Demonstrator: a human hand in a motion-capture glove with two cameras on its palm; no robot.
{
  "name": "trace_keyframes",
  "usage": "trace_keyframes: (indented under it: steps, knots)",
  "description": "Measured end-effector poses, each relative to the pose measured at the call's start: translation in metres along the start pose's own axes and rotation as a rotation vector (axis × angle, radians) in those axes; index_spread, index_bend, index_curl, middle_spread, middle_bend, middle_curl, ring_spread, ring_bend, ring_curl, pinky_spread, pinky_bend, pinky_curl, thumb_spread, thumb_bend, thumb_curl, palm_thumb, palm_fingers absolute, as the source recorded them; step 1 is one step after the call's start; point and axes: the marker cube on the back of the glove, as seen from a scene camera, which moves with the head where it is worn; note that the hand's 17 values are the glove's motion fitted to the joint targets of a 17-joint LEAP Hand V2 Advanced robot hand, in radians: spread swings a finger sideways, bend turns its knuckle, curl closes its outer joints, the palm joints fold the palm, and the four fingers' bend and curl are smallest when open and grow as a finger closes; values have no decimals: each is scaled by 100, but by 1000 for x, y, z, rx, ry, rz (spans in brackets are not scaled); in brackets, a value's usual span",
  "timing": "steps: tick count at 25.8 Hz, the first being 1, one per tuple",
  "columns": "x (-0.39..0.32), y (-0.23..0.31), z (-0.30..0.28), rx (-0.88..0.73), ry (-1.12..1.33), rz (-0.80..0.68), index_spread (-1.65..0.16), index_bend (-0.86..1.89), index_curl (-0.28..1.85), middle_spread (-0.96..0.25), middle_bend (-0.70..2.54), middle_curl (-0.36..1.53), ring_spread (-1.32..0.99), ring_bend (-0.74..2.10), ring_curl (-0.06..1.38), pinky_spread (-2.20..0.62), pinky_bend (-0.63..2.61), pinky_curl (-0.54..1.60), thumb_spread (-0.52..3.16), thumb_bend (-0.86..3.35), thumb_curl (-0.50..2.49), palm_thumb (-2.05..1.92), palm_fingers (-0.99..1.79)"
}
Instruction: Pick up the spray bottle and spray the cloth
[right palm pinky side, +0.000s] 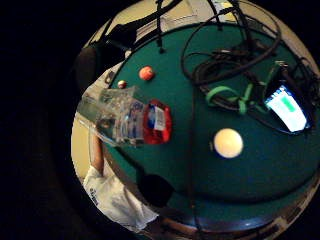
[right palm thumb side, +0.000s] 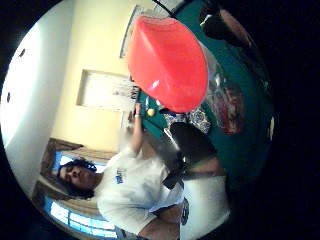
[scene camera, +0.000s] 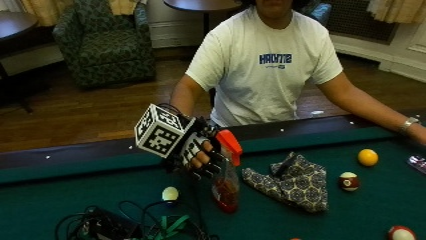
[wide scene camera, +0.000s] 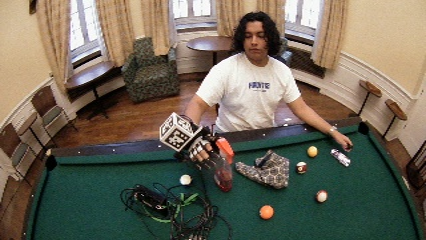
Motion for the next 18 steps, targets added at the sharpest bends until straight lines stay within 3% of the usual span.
trace_keyframes:
  steps: [18]
  knots:
    - [-3,-48,47,-52,-402,-46,-34,22,36,-18,28,38,-16,46,35,13,8,23,103,-1,34,73,100]
